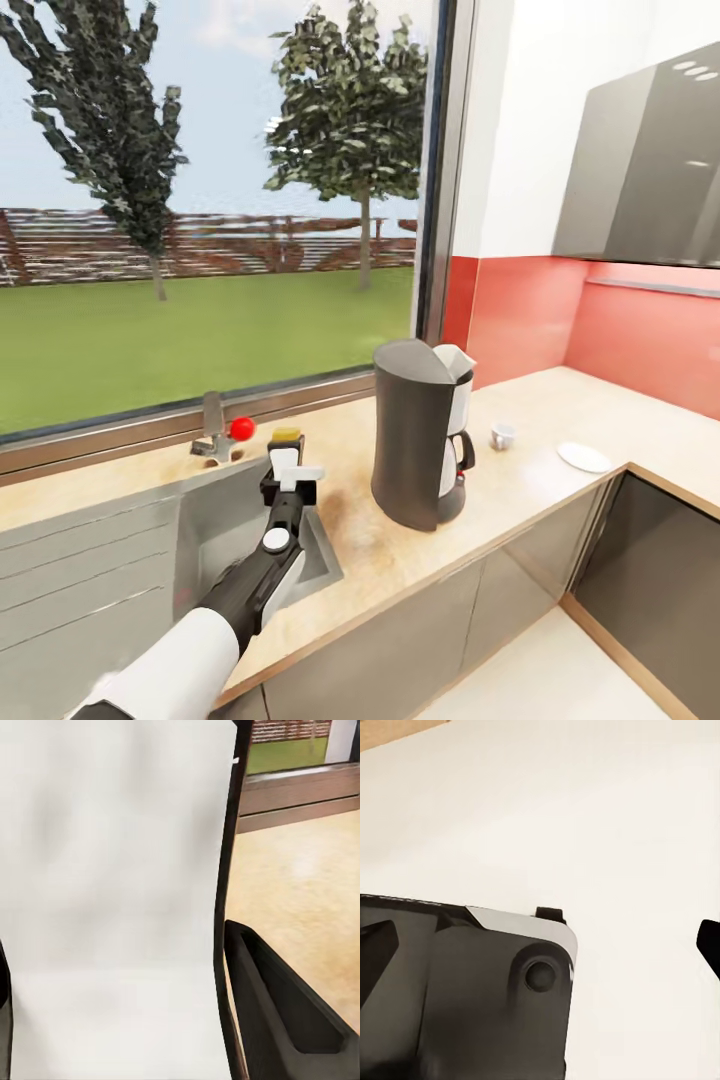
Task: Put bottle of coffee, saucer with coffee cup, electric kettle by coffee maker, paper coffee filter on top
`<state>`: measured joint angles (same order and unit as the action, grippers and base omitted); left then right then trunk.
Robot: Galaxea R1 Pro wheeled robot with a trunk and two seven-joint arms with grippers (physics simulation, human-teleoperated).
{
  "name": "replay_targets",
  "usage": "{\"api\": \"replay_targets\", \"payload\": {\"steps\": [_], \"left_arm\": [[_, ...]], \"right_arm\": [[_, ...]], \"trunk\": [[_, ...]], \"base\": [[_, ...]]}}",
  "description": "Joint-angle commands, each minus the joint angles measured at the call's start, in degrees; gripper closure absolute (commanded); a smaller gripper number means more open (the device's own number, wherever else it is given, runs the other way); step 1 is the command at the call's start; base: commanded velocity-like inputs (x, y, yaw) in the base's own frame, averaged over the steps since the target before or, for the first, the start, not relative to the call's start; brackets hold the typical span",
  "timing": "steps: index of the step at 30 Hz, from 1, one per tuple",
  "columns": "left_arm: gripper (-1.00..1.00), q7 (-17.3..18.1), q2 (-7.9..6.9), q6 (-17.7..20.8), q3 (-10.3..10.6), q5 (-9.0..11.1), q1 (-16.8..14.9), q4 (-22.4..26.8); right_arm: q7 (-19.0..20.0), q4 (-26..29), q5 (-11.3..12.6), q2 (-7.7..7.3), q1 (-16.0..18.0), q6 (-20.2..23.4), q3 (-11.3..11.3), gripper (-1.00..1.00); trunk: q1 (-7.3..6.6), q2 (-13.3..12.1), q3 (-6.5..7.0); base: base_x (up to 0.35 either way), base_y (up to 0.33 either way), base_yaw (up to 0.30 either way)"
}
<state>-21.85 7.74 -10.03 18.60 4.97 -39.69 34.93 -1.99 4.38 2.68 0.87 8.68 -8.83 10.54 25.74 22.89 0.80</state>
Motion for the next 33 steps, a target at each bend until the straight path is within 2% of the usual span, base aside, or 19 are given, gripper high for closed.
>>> {"api": "replay_targets", "payload": {"steps": [1, 5, 16, 24, 33], "left_arm": [[1.0, -0.3, -0.05, -0.3, 0.4, 0.4, 0.0, -0.1], [1.0, -0.4, -0.04, -0.3, 0.4, 0.4, -0.1, -0.2], [1.0, -0.4, -0.03, -0.3, 0.8, 0.4, 0.0, -0.2], [1.0, -0.4, -0.01, -0.3, 0.9, 0.4, 0.0, -0.2], [1.0, 0.0, 0.23, -0.3, 1.0, 0.6, 0.0, -0.3]], "right_arm": [[-0.2, -0.1, 0.3, 0.01, 0.0, -0.2, 0.4, -1.0], [-0.1, -0.1, 0.3, 0.01, 0.0, -0.2, 0.4, -1.0], [-0.1, -0.1, 0.3, 0.01, 0.0, -0.2, 0.4, -1.0], [-0.2, -0.1, 0.3, 0.01, 0.0, -0.2, 0.4, -1.0], [-0.2, -0.2, 0.2, 0.01, 0.0, -0.2, 0.4, -1.0]], "trunk": [[0.04, 0.0, -0.02], [0.04, 0.0, -0.02], [0.04, 0.0, -0.02], [0.04, 0.0, -0.02], [0.04, 0.0, -0.02]], "base": [[0.241, -0.066, 0.001], [0.222, -0.061, 0.0], [0.045, -0.021, 0.001], [0.214, -0.155, 0.179], [0.036, -0.02, 0.016]]}}
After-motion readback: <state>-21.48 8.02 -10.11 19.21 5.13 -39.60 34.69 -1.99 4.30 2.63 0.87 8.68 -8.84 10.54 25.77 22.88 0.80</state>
